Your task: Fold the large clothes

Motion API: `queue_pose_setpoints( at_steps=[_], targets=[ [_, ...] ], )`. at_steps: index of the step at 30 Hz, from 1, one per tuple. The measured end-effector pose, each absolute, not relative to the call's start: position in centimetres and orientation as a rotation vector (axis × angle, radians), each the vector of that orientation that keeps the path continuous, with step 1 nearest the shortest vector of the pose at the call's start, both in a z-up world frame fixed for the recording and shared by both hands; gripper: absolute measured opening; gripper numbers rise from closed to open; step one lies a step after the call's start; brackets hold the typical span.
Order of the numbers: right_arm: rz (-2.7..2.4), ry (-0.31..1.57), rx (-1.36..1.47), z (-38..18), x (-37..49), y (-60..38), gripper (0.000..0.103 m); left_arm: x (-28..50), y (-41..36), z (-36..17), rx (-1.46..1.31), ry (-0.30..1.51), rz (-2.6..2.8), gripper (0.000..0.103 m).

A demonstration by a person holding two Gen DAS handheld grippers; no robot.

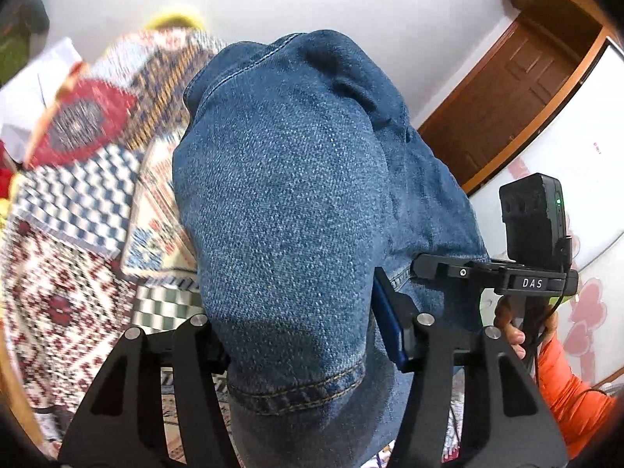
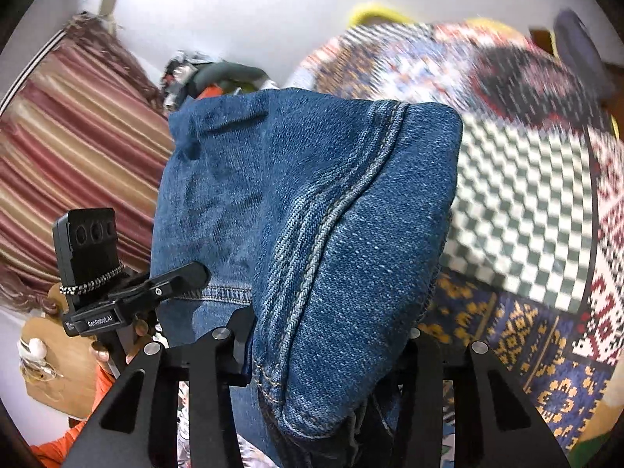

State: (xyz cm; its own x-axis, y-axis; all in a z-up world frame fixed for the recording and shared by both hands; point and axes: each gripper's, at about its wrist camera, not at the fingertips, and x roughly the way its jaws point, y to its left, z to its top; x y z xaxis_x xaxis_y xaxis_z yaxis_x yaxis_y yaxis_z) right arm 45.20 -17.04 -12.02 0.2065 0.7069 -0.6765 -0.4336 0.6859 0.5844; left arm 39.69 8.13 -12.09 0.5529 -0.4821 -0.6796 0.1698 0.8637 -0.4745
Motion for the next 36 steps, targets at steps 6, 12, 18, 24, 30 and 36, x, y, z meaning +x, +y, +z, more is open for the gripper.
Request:
queue_pose_setpoints(
  at_steps=[6, 12, 18, 24, 30, 36],
  targets=[
    [0.849, 1.035, 0.254, -7.4, 43.3, -12.6, 0.042, 36.4, 12.9, -7.9, -0.365, 0.822, -0.349, 0.058],
    [0.888, 1.045, 0.226, -6.3, 41.7, -6.8, 0.042, 33.3, 17.9, -7.2, -0.393, 0.814, -0.301, 0.058],
    [0.909, 1.136, 0.211, -9.2, 40.4, -1.5, 0.042, 31.3, 22.5, -9.5, -0.434, 0.865, -0.247, 0.058],
    [0.898, 1.278, 0.184, -15.4, 40.5, 3.4, 0.042, 30.3, 26.2, -15.3, -0.512, 0.957, -0.194, 0.058],
    [0.876, 1.414, 0.164, -21.8, 41.8, 6.7, 0.042, 30.7, 29.1, -22.0, -0.596, 1.045, -0.148, 0.058],
    [0.878, 1.465, 0.112, -25.6, 43.9, 8.0, 0.049, 30.8, 30.6, -26.8, -0.681, 1.084, -0.130, 0.065]
  ],
)
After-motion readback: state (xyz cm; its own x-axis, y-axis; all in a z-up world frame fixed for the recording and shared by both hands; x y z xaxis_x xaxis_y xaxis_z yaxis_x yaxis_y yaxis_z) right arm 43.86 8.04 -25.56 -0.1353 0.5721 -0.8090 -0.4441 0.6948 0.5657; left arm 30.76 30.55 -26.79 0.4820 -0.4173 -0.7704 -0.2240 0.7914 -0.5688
